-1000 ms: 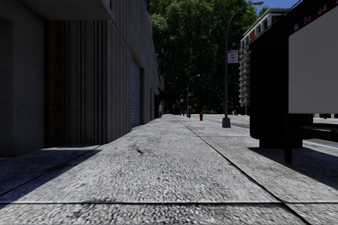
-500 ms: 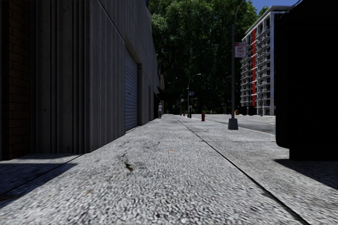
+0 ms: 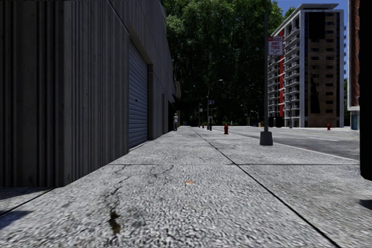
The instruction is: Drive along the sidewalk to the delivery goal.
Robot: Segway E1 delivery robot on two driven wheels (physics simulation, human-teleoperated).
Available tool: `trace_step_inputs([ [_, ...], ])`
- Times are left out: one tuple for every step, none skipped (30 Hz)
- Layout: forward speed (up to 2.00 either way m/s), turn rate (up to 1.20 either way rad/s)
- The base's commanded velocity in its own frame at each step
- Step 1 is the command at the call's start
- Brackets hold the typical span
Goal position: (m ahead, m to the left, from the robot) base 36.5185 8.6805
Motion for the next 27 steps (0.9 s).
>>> trace_step_inputs([
  [2.00,0.00],
  [2.00,0.00],
  [2.00,0.00],
  [2.00,0.00],
  [2.00,0.00],
  [2.00,0.00],
  [2.00,0.00],
  [2.00,0.00],
  [1.99,0.00],
  [1.99,0.00],
  [1.99,0.00],
  [1.99,0.00],
  [1.99,0.00],
  [1.99,0.00],
  [1.99,0.00],
  [1.99,0.00],
  [1.99,0.00],
  [1.99,0.00],
  [1.99,0.00],
  [1.99,0.00],
  [1.99,0.00],
  [1.99,0.00],
  [1.99,0.00],
  [1.99,0.00],
  [1.99,0.00],
  [1.99,0.00],
  [1.99,0.00],
])
